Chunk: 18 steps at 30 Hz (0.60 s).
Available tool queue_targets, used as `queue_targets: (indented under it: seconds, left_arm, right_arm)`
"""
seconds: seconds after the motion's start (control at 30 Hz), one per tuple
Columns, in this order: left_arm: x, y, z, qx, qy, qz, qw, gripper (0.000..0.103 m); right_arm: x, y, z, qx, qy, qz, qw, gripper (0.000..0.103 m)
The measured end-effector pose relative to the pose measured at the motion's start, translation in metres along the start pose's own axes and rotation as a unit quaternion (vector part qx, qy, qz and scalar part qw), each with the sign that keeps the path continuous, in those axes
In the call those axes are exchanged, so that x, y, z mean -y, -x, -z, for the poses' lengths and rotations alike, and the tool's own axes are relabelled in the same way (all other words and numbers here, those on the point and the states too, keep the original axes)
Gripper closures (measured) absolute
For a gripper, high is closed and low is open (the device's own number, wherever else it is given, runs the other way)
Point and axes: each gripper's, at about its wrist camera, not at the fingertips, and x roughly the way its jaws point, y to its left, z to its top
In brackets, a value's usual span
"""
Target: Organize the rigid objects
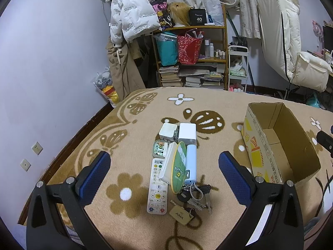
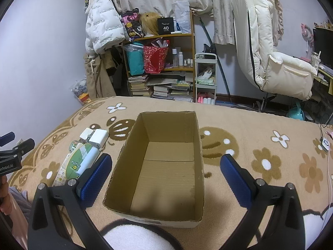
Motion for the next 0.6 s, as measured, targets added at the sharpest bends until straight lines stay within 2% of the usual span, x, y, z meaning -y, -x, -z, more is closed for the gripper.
queue_targets:
  seconds: [0.6]
  left_arm:
    - [0.0007, -0.0022, 0.0022, -0.004, 0.001, 0.001, 1.0000, 0.000]
  right_arm:
    - [-0.0003, 0.0007, 0.0001, 0.000, 0.001, -0.001, 1.000, 0.000]
